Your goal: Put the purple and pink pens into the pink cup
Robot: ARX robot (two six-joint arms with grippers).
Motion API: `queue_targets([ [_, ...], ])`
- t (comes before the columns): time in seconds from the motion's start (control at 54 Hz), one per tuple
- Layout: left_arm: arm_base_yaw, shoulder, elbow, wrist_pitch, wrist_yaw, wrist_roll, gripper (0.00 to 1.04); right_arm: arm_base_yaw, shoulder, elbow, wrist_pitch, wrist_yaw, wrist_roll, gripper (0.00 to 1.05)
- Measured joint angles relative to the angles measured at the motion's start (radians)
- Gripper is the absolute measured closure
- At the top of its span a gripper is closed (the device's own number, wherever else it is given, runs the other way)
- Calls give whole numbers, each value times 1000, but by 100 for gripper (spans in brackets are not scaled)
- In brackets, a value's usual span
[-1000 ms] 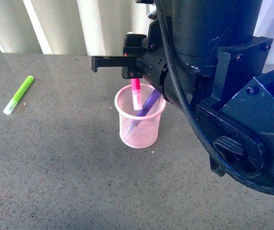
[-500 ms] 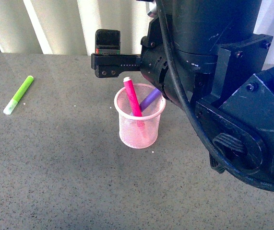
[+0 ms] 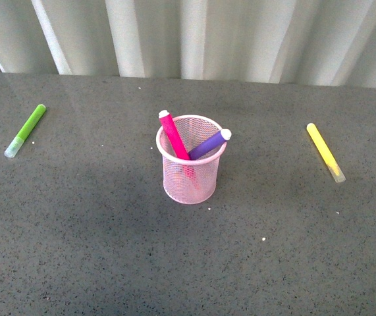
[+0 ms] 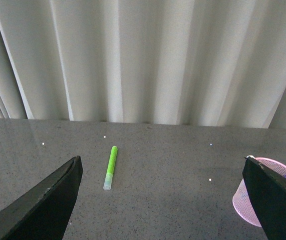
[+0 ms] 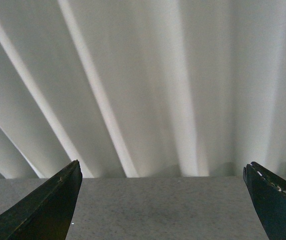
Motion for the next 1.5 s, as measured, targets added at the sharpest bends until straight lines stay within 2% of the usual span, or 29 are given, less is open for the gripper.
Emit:
queue_targets([
  [0.315,0,0,0,0,0,0,7,-306,-650,-200,-453,-251,-54,8],
  [0.352,0,0,0,0,0,0,7,-306,-697,-225,-461,-162,-113,17],
  [0.444,0,0,0,0,0,0,7,-291,-756,-289,-455,-103,-196,38],
  [0.5,0,0,0,0,0,0,7,-233,-783,-334,-455,-28,-217,52],
  [0.574,0,0,0,0,0,0,7,-204,-822,-372,-455,-25,-228,68],
  [0.722,0,0,0,0,0,0,7,-202,-898,-430,-463,-19,-236,102],
  [1.5,0,0,0,0,0,0,7,-201,-1159,-538,-589,-17,-237,101],
])
